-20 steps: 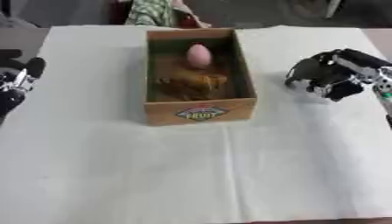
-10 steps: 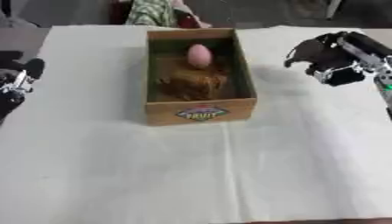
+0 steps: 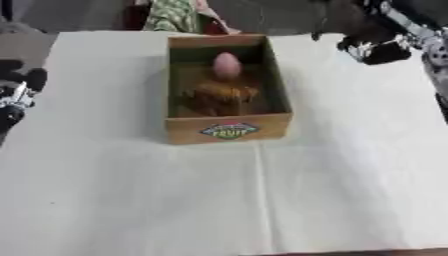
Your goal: Pick up objects on the table and place them in the box.
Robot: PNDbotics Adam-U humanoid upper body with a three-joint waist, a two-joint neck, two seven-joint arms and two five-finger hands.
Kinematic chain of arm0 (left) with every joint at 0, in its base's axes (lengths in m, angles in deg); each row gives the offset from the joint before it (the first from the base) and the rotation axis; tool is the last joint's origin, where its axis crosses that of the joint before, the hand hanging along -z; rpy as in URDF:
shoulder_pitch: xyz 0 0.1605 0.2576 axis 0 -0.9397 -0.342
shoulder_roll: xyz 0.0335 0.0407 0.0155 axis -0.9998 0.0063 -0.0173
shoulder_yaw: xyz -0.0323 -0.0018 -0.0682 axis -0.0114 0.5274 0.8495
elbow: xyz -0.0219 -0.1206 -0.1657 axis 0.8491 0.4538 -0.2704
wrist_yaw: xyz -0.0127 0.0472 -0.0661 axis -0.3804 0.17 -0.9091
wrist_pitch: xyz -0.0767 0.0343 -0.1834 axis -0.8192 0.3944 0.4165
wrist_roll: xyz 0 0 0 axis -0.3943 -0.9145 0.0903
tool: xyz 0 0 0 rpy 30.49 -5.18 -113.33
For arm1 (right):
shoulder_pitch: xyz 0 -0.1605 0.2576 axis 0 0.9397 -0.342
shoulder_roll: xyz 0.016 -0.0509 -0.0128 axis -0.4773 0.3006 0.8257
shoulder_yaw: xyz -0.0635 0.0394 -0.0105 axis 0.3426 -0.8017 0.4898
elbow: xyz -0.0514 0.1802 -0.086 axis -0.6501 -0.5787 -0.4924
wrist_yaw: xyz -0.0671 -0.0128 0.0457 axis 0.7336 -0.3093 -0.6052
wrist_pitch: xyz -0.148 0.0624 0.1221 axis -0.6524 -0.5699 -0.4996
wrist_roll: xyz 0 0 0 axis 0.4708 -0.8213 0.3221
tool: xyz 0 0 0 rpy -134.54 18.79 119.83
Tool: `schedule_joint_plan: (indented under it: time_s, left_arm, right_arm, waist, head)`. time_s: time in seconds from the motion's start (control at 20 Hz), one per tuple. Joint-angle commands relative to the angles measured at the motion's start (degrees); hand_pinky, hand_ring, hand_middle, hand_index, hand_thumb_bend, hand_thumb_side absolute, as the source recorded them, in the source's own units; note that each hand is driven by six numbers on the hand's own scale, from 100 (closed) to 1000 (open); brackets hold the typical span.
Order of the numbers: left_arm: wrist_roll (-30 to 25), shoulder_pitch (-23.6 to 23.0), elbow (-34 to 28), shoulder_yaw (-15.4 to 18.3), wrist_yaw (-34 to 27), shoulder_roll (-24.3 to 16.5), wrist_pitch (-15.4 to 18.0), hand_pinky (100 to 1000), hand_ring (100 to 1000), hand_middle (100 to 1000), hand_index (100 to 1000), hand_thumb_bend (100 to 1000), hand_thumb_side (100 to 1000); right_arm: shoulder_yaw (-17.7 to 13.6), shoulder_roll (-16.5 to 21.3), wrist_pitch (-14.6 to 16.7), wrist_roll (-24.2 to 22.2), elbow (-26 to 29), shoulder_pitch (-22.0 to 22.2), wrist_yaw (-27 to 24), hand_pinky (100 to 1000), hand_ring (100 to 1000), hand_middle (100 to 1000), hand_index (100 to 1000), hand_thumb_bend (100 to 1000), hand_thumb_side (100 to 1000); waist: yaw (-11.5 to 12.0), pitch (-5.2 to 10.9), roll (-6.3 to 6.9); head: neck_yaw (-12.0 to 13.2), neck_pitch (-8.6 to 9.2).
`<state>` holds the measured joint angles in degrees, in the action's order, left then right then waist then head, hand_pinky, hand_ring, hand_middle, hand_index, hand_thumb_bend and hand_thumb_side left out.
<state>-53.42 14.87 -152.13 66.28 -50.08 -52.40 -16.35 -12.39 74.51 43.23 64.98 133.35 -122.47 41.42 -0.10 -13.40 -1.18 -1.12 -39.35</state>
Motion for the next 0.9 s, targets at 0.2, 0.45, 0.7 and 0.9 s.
schedule_joint_plan:
  time_s: [0.2, 0.45, 0.7, 0.9]
  left_arm:
    - [-0.6, 1.0, -1.3, -0.2, -0.6, 0.0, 0.3, 756, 419, 539, 726, 591, 446]
    - [-1.2, 2.0, -1.6, -0.8, -0.9, 0.9, 0.4, 756, 418, 538, 725, 588, 444]
    - [-1.5, 2.5, -1.8, -1.0, -1.2, 1.6, 0.6, 754, 416, 537, 725, 587, 442]
    - [-1.7, 2.7, -2.0, -1.2, -1.3, 2.1, 0.6, 754, 416, 537, 725, 588, 442]
  right_arm:
    - [0.3, -3.1, 1.7, 0.3, -2.8, -5.5, 3.5, 349, 388, 355, 529, 100, 154]
    - [-0.3, -7.1, 2.2, 1.4, -6.5, -7.5, 7.4, 374, 414, 370, 542, 100, 158]
    - [-0.6, -10.6, 2.2, 2.2, -9.4, -7.8, 11.4, 394, 436, 416, 585, 100, 178]
    - [-0.8, -12.9, 2.2, 1.9, -11.0, -7.4, 14.0, 416, 461, 482, 649, 100, 194]
  waist:
    - [1.2, 1.21, -0.01]
    - [2.7, 0.76, -0.02]
    - [4.0, 0.31, 0.06]
    - [4.4, 0.02, 0.23]
  head:
    - [-1.2, -0.07]
    - [-2.7, 0.47]
    - [-3.7, 0.87]
    - [-4.0, 1.11]
